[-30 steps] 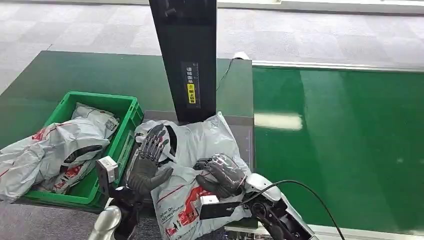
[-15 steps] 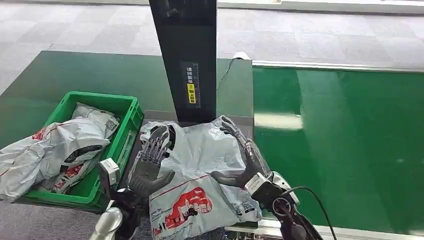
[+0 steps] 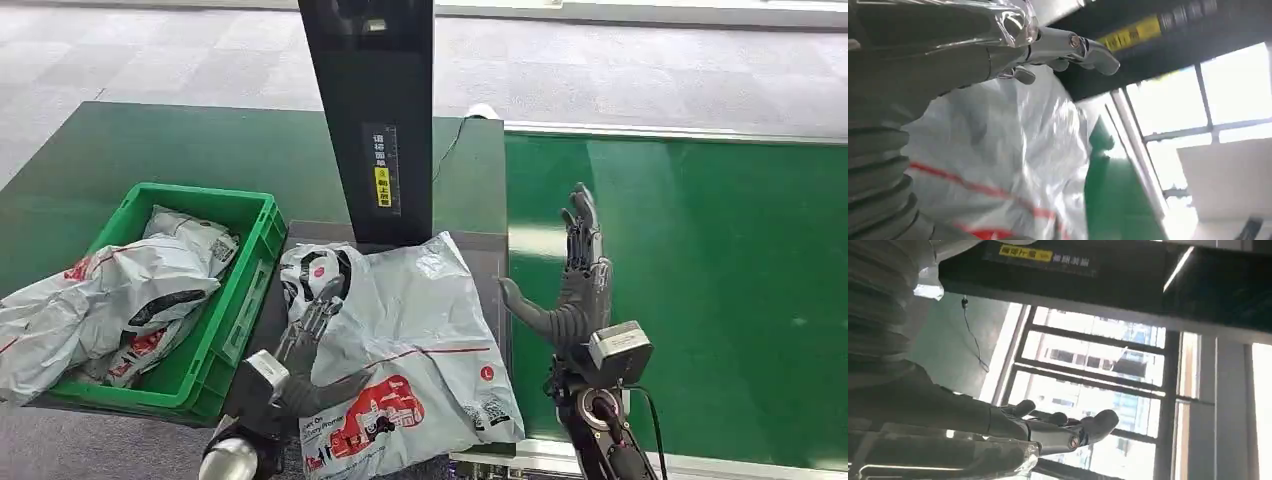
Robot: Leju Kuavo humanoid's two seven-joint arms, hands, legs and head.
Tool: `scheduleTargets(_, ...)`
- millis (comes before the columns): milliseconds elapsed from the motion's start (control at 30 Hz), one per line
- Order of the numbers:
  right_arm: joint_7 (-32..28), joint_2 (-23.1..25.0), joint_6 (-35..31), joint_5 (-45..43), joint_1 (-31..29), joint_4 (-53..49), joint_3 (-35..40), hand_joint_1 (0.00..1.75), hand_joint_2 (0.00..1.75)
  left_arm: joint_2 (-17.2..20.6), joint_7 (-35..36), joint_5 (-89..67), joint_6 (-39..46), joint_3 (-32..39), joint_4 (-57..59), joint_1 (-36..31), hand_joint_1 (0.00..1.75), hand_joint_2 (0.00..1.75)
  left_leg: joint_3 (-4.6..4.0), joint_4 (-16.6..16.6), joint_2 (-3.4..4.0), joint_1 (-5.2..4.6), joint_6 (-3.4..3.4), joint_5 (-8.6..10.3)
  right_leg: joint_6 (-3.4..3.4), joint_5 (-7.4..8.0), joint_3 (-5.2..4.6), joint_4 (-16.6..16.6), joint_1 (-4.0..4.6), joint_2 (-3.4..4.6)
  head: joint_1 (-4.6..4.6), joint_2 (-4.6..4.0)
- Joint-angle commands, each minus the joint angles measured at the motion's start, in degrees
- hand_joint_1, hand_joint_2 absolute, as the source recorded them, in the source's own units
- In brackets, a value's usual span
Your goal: Moved the parcel from conveyor to table for the left to box.
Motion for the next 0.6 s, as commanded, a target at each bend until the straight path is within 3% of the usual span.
scheduleTargets(33,0.41,0.25,0.14,-1.01,-1.35,1.29,-3.47,0.00,1.75,2.91,-0.40,-2.59,0.47,-6.09,0.52,0.38,0.00,1.75,0.03,-0.02,-0.07,0.00,0.03,0.00,-0.02,0.00,0.02,-0.01,-0.01,0.12,0.00,0.00)
scheduleTargets(400,0.43,0.48,0.04,-0.94,-1.23,1.38,-3.30,0.00,1.75,2.89,-0.39,-2.59,0.47,-6.04,0.48,0.27,0.00,1.75,0.05,-0.04,-0.11,0.00,0.04,0.01,-0.02,0.01,0.03,-0.03,-0.01,0.16,0.00,0.00)
scheduleTargets(500,0.83,-0.31,0.30,-0.68,-2.75,2.93,-2.29,0.00,1.75,6.56,6.19,-26.59,4.82,-15.08,4.29,-3.32,0.00,1.75,0.04,-0.04,-0.14,0.00,0.04,0.03,-0.04,0.02,0.02,-0.02,-0.01,0.14,0.00,0.00)
scheduleTargets(600,1.38,0.02,0.31,0.35,-2.85,3.01,-2.03,0.00,1.75,4.60,12.36,-34.98,6.51,-17.52,12.65,-6.48,0.00,1.75,0.09,-0.09,-0.24,-0.03,0.04,0.07,-0.03,0.02,0.09,-0.06,-0.05,0.02,0.00,0.00)
